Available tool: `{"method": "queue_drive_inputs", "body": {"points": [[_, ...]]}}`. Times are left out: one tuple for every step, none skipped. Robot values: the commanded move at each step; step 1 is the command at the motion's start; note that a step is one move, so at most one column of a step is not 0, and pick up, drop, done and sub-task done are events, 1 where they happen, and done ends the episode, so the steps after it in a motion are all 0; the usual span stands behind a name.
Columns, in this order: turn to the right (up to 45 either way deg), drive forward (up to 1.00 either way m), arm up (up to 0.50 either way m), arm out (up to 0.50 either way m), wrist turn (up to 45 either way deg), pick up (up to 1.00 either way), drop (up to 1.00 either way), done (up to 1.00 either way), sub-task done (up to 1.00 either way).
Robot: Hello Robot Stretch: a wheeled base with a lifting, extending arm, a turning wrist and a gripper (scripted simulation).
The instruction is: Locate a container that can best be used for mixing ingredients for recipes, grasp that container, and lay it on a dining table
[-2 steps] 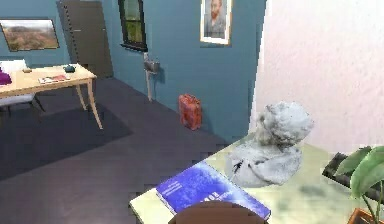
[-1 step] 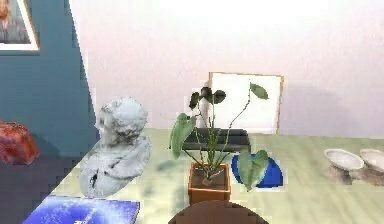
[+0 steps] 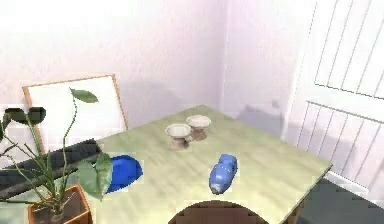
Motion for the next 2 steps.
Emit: {"method": "queue_drive_inputs", "body": {"points": [[33.0,0.00,0.00,0.00,0.0,0.00,0.00,0.00,0.00],[-45.0,0.00,0.00,0.00,0.0,0.00,0.00,0.00,0.00]]}}
